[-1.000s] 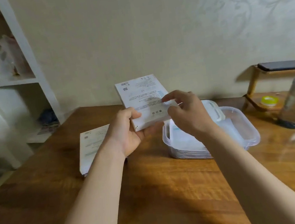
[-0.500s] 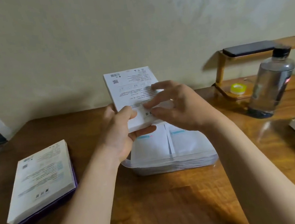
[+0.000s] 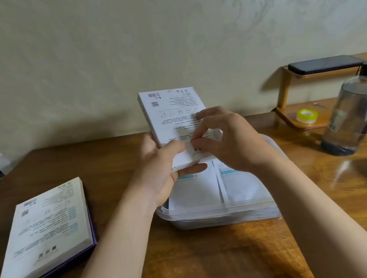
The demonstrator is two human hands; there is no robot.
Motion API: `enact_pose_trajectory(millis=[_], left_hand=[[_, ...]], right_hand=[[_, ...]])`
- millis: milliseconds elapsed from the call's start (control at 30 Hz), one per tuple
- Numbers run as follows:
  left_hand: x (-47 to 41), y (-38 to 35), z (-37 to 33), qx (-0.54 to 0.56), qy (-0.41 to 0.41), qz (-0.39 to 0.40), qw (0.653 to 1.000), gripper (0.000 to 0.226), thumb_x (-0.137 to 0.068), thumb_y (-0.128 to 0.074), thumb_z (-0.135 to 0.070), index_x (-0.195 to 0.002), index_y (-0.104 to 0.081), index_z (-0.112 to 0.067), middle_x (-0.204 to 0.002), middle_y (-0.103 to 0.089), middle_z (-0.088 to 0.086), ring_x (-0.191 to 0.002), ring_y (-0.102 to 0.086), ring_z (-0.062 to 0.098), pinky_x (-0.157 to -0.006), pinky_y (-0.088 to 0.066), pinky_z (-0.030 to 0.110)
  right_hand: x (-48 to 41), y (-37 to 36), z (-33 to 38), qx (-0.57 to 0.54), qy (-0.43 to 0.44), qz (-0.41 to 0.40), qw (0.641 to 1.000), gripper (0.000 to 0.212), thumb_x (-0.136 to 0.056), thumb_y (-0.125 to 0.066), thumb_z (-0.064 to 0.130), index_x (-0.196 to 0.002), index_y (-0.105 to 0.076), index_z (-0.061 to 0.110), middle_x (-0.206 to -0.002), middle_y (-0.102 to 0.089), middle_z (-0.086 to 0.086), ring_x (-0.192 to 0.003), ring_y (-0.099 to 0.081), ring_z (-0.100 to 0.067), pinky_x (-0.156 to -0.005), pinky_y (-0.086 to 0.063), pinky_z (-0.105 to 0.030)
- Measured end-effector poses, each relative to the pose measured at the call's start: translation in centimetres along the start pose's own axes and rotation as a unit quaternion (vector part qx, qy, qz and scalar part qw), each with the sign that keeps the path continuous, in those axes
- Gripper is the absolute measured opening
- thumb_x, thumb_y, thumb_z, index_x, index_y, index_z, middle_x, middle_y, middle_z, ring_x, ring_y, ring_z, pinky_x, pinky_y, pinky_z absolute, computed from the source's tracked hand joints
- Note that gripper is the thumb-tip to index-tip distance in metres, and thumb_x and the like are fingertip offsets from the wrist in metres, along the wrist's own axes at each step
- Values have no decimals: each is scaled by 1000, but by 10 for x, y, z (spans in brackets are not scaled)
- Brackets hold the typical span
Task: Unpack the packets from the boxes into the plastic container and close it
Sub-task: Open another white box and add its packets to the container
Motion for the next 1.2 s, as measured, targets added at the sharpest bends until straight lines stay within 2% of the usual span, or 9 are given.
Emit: enact_pose_trajectory(millis=[167, 300, 400, 567, 700, 800, 1000, 1133, 1200], left_hand=[[0, 0, 1, -14, 6, 0, 1000, 40, -94, -53, 11, -128, -52, -9, -117, -72, 16, -84, -76, 38, -60, -62, 48], [-3, -1, 3, -24, 11, 0, 1000, 40, -93, -52, 11, -129, -52, -7, -118, -71, 19, -83, -76, 38, -63, -62, 51], [-4, -1, 3, -33, 12, -2, 999, 36, -94, -53, 10, -125, -55, -7, -114, -72, 18, -83, -76, 37, -62, -62, 50], [-2, -1, 2, -25, 15, -6, 1000, 28, -96, -54, 7, -117, -59, -13, -104, -76, 12, -77, -77, 34, -58, -63, 45], [-1, 0, 2, -17, 13, -11, 1000, 35, -96, -54, 6, -126, -55, -11, -114, -73, 13, -80, -77, 35, -59, -63, 46], [-1, 0, 1, -19, 6, -13, 1000, 35, -96, -53, 8, -124, -56, -12, -110, -74, 11, -80, -77, 35, -58, -63, 45], [0, 0, 0, -30, 0, -15, 999, 33, -94, -53, 10, -117, -58, -13, -103, -76, 9, -77, -77, 34, -60, -64, 47], [0, -1, 0, -41, 2, -11, 999, 31, -93, -51, 12, -110, -60, -13, -107, -74, 14, -76, -76, 34, -62, -64, 49], [-1, -1, 1, -45, 1, -9, 999, 32, -93, -51, 12, -114, -60, -11, -110, -74, 17, -78, -76, 36, -64, -63, 51]], right_hand=[[0, -11, 4, 42, 15, 23, 999, 10, -91, -66, 9, -86, -68, 18, -126, -50, 2, -101, -47, -3, -80, -31, 2], [0, -22, 2, 100, 24, 35, 994, 6, -95, -56, 9, -96, -61, 12, -133, -46, -4, -108, -49, -23, -84, -31, -22], [1, -28, -2, 107, 23, 61, 992, 7, -95, -50, 7, -97, -54, 13, -131, -44, -5, -106, -49, -31, -87, -38, -31], [-1, -20, -10, 52, 3, 79, 996, 7, -98, -49, 6, -97, -55, 9, -129, -50, -5, -110, -51, -23, -75, -39, -13], [0, -12, -6, -5, 9, 58, 998, 14, -93, -66, 15, -97, -63, 28, -128, -57, 5, -119, -51, -6, -89, -33, -4], [1, -9, -3, -19, 15, 31, 999, 15, -87, -72, 9, -87, -71, 25, -122, -57, 8, -113, -51, 3, -89, -29, 2], [1, -8, 8, -1, 36, -2, 999, 7, -87, -69, 0, -83, -71, 6, -99, -52, 9, -99, -48, -5, -81, -29, 4], [1, -15, 8, 30, 37, 11, 999, 8, -91, -63, 1, -88, -68, 8, -110, -48, 8, -107, -44, -8, -82, -26, 4], [2, -20, 6, 61, 39, 19, 997, 9, -93, -60, 4, -92, -65, 10, -122, -48, 3, -107, -44, -10, -81, -29, -3]])
Point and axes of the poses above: each hand's wrist, its own x-axis away from the middle knuckle, its own y-axis out of the back of the hand, z = x × y, the point moved 10 cm from there along -x, towards the middle knuckle
